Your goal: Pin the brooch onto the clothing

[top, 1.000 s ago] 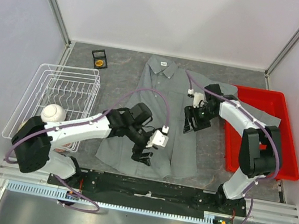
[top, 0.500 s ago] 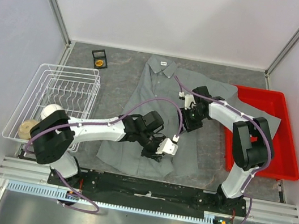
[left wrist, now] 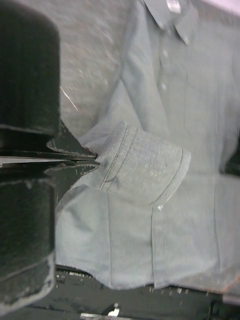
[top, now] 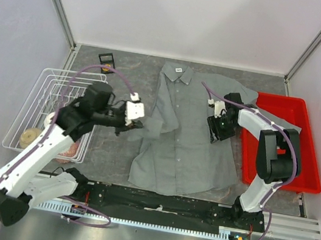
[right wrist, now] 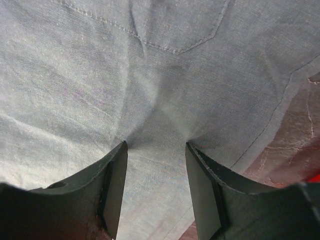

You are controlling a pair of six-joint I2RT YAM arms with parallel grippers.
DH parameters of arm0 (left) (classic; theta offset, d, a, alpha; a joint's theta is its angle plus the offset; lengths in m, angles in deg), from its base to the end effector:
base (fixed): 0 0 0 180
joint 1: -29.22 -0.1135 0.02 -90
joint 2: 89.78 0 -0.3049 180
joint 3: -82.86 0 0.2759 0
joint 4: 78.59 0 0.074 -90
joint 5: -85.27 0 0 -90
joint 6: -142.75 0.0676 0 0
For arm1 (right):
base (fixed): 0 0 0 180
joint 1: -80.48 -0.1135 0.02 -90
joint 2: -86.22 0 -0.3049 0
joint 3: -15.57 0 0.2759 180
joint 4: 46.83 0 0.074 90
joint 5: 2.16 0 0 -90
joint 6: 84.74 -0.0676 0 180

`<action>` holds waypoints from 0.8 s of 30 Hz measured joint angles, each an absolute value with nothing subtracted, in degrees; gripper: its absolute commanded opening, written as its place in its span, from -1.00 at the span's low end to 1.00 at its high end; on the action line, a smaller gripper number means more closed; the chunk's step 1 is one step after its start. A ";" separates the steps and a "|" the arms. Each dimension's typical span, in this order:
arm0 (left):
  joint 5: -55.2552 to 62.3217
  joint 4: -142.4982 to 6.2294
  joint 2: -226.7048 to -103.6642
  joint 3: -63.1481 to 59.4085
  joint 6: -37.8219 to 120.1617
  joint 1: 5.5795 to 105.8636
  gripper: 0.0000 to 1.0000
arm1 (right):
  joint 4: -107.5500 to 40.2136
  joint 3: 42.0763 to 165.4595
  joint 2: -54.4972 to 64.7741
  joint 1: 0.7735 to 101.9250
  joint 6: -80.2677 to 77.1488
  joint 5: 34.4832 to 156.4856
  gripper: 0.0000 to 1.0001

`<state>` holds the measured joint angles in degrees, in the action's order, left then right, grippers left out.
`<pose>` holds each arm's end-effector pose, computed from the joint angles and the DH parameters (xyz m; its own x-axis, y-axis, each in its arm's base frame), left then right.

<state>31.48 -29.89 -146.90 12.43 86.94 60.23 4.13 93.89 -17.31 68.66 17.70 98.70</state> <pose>0.1746 -0.1516 0.3586 0.0550 0.4960 -0.8666 0.9642 0.1991 0.1751 0.3640 0.0892 0.1561 -0.8753 -0.3993 -0.2728 -0.4442 0.8868 0.1272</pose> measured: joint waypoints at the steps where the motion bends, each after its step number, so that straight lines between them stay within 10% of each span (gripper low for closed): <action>1: 31.26 -28.34 -145.13 11.73 86.97 58.11 -0.96 | 4.32 93.69 -17.11 68.71 18.29 98.04 0.15; 24: 26.06 -22.87 -145.35 -4.44 94.16 10.22 -0.96 | 7.25 92.01 -15.78 68.82 22.80 95.00 0.15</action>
